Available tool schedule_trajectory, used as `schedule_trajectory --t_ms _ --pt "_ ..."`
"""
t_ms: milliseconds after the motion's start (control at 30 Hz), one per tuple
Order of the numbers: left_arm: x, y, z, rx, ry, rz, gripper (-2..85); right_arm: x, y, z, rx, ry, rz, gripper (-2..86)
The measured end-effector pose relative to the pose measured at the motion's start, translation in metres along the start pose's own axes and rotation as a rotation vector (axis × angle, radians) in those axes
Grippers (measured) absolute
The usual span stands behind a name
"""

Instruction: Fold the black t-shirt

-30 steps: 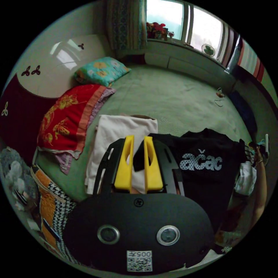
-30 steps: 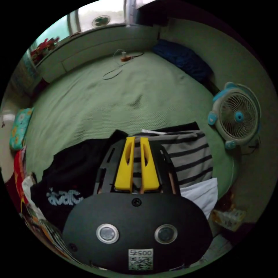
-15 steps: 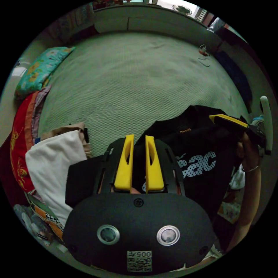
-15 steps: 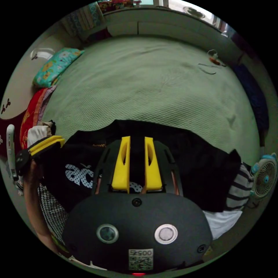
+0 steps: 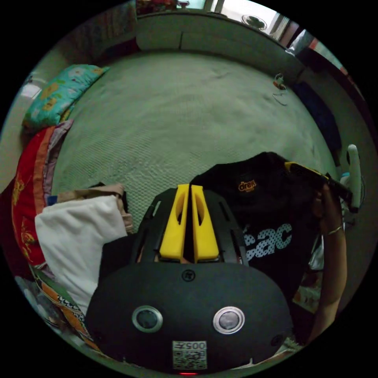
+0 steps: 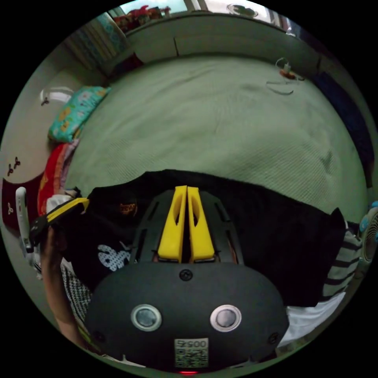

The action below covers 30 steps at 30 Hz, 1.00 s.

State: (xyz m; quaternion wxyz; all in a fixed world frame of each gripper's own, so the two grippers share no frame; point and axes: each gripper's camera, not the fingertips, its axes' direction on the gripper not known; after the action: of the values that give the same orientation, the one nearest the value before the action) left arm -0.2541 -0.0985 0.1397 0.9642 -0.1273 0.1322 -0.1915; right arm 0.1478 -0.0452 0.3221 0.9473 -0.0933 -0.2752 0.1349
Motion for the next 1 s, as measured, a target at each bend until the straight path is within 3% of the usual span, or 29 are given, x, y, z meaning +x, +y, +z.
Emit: schedule_trajectory --t_ms 133,233,367,533,700,767,1000 --pt "0.006 0.012 -0.025 0.172 0.002 -0.054 0.7 -0.009 0.008 -0.022 0.115 -0.012 0.023 -1.3" --pt "0.014 0.033 -0.033 0.202 0.010 -0.084 0.5 -0.022 0.030 -0.030 0.180 0.044 0.006 -1.3" --pt "0.034 0.093 -0.062 0.296 -0.144 -0.047 -0.4 -0.038 0.092 -0.057 0.264 0.112 -0.068 -1.3" --pt "0.067 0.209 -0.079 0.271 -0.159 0.018 -0.5 -0.045 0.202 -0.090 0.242 0.119 -0.080 -1.2" --pt "0.096 0.341 -0.045 0.142 -0.079 -0.054 -0.6 -0.051 0.338 -0.090 0.097 0.068 0.021 -1.2" --pt "0.112 0.391 -0.031 0.134 -0.129 -0.074 -0.6 -0.056 0.374 -0.091 0.091 0.089 0.041 -1.2" --pt "0.136 0.477 -0.024 0.157 -0.199 -0.093 -0.6 -0.070 0.464 -0.092 0.100 0.154 0.074 -1.3"
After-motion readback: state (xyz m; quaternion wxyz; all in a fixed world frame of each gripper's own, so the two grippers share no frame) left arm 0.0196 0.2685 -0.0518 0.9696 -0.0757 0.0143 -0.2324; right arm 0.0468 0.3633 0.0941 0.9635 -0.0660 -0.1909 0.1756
